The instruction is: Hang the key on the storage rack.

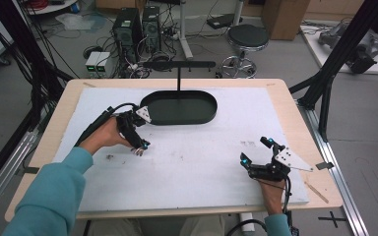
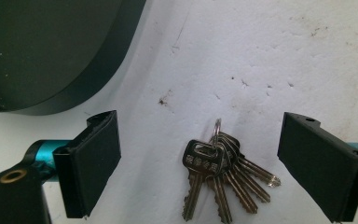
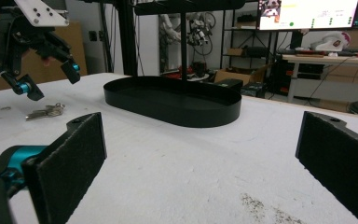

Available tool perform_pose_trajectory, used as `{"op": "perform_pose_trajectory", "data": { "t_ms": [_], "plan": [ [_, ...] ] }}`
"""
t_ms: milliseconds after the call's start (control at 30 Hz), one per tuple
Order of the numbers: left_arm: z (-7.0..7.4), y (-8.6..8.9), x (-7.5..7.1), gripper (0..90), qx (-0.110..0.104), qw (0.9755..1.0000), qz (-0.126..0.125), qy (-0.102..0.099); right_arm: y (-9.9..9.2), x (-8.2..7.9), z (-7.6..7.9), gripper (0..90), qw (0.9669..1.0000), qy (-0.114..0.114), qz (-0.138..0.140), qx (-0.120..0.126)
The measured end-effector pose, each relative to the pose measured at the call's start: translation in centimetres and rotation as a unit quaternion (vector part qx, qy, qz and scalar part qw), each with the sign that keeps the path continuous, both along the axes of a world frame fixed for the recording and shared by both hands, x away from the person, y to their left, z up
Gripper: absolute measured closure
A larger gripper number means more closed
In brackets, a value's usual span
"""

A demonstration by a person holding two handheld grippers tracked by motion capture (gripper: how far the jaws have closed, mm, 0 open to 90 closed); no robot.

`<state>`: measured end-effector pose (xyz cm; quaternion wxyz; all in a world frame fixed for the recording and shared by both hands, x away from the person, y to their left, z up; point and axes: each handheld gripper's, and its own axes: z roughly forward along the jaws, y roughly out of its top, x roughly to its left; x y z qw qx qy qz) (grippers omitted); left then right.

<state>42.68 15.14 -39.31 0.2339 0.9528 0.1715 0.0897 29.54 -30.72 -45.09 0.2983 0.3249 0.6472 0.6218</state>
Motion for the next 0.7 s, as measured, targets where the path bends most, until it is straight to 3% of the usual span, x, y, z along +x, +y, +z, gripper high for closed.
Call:
{"op": "perform_pose_trajectory", "data": {
  "t_ms": [133,200,367,700],
  "plan": [
    [-0.21,-0.05,-0.02,16.8,0.002,1.0,0.004,0.006,-0.01,-0.02,0.02,0.8,1.0,0.001,-0.001,-0.003],
    [-0.3,-0.14,0.01,20.0,0.016,0.9997,-0.011,0.013,-0.01,-0.02,0.02,0.8,1.0,0.001,-0.001,-0.003],
    [-0.42,-0.44,-0.11,25.1,0.027,0.9993,-0.017,0.021,-0.02,-0.02,0.02,0.8,1.0,0.0,-0.001,-0.004],
    [-0.48,-0.82,-0.12,45.2,0.045,0.9985,-0.016,0.028,0.0,0.0,0.0,0.8,1.0,0.0,0.001,0.0]
  ]
}}
